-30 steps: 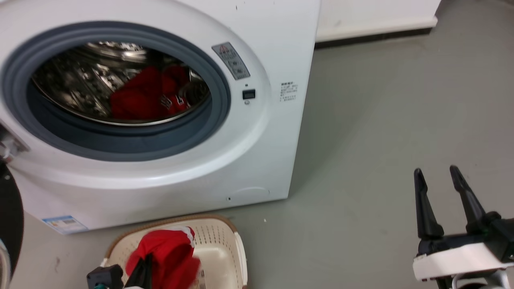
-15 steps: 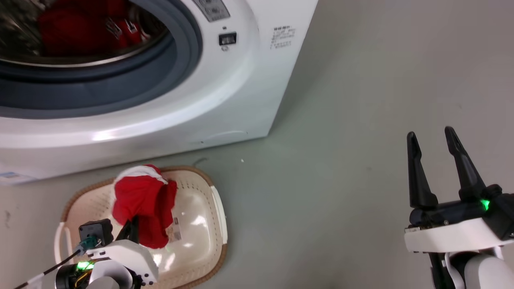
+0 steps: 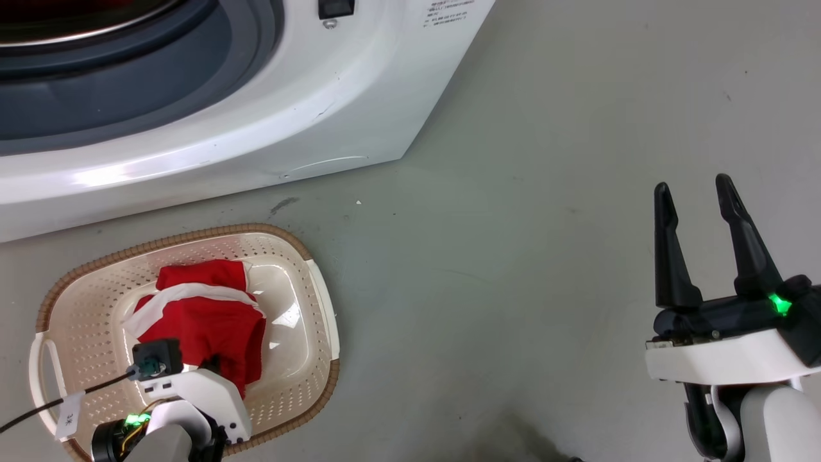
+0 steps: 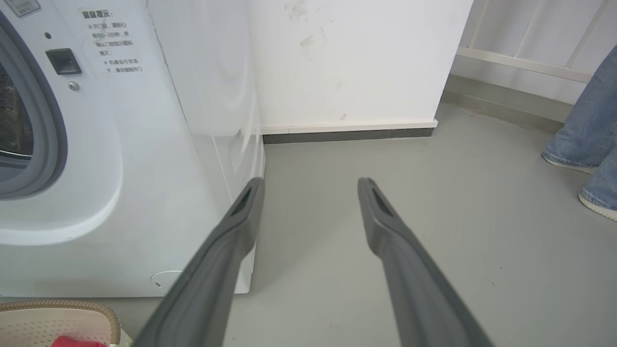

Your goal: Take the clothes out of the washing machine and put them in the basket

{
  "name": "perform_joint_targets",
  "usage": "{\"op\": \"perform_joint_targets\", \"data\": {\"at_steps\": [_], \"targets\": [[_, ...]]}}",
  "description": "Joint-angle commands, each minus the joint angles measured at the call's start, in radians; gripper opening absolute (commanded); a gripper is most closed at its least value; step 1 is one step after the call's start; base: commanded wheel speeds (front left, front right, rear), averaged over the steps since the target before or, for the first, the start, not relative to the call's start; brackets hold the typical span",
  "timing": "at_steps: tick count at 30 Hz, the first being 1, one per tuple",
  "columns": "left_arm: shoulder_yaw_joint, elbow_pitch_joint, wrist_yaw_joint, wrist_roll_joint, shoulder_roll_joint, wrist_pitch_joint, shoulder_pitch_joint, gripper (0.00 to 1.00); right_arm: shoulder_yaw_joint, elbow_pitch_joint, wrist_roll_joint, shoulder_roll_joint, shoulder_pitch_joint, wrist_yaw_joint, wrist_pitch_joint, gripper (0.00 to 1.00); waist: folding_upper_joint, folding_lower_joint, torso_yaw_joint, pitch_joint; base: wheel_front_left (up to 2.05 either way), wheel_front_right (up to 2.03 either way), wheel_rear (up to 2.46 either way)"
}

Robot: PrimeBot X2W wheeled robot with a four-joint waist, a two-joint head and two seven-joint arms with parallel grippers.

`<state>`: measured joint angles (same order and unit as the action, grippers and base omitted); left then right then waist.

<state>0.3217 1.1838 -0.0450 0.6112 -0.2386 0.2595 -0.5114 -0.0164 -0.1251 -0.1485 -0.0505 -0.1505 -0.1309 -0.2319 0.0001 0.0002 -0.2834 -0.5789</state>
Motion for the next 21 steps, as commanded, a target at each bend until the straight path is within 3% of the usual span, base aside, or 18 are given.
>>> {"op": "perform_joint_targets", "data": {"at_steps": [1,4,5,6,7,8,17,21], "targets": [[0.000,0.019,-0.005,0.003,0.005,0.003,-0.026,0.00,-0.005,0.005,0.007,0.001,-0.019,0.000,-0.005,1.00,-0.0001,-0.0002,-0.003,-0.007,0.00,0.00,0.00],[-0.009,0.054,-0.007,0.017,0.010,-0.002,-0.039,0.00,-0.015,0.016,0.009,0.001,-0.024,0.000,-0.008,1.00,-0.0001,-0.0002,-0.004,-0.006,0.00,0.00,0.00],[-0.013,0.063,-0.013,0.023,0.013,-0.010,-0.040,0.10,-0.018,0.020,0.008,0.001,-0.026,0.000,-0.008,1.00,-0.0001,-0.0002,-0.004,-0.002,0.00,0.00,0.00],[-0.013,0.068,-0.016,0.023,0.012,-0.011,-0.041,0.39,-0.019,0.023,0.008,0.001,-0.027,0.000,-0.009,1.00,-0.0001,-0.0002,-0.004,0.003,0.00,0.00,0.00],[-0.011,0.071,-0.018,0.022,0.010,-0.009,-0.041,0.92,-0.020,0.027,0.008,0.001,-0.027,0.000,-0.011,1.00,-0.0001,-0.0002,-0.003,0.008,0.00,0.00,0.00],[-0.009,0.076,-0.021,0.022,0.013,-0.009,-0.040,1.00,-0.019,0.032,0.008,0.001,-0.026,0.000,-0.012,1.00,-0.0001,-0.0002,-0.001,0.016,0.00,0.00,0.00],[-0.021,0.083,-0.043,0.042,0.030,0.003,0.000,1.00,-0.004,0.051,0.025,0.000,-0.003,0.000,-0.007,1.00,-0.0001,-0.0002,0.025,0.124,0.00,0.00,0.00],[-0.040,0.004,-0.042,0.027,0.015,0.007,0.018,1.00,0.008,0.044,0.034,0.000,0.021,0.000,0.009,1.00,-0.0001,-0.0002,0.044,0.183,0.00,0.00,0.00]]}}
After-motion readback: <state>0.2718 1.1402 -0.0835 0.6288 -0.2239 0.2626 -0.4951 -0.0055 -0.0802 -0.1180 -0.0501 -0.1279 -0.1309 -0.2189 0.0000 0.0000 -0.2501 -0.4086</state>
